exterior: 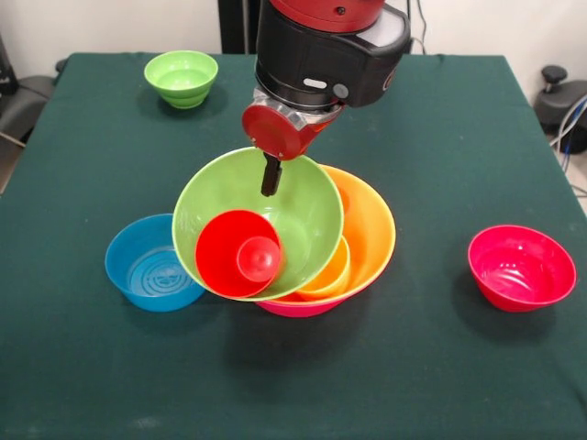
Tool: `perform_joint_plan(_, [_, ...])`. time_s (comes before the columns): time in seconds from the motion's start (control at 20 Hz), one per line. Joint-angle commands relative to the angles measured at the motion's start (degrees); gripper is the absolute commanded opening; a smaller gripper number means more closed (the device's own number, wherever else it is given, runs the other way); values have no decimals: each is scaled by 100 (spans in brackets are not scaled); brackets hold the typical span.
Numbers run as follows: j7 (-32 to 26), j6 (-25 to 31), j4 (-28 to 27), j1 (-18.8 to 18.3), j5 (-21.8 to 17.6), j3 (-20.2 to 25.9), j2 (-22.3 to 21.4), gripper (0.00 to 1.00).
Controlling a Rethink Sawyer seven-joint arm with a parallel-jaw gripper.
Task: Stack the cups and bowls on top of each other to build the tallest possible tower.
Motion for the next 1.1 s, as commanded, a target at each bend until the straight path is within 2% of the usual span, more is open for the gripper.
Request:
perform_joint_plan(0.05, [1080,300,-232,21,88,621,41,100])
perform_joint_plan(0.45, [1019,332,-188,5,98,676,7,100])
perform_joint_plan(0.5, [1008,338,-184,-2,102,688,3,0])
perform_joint_plan(0.85, [1072,355,-213,33,99,655,21,0])
perform_joint_plan(1.1, [1001,52,93,64,224,810,-133,0])
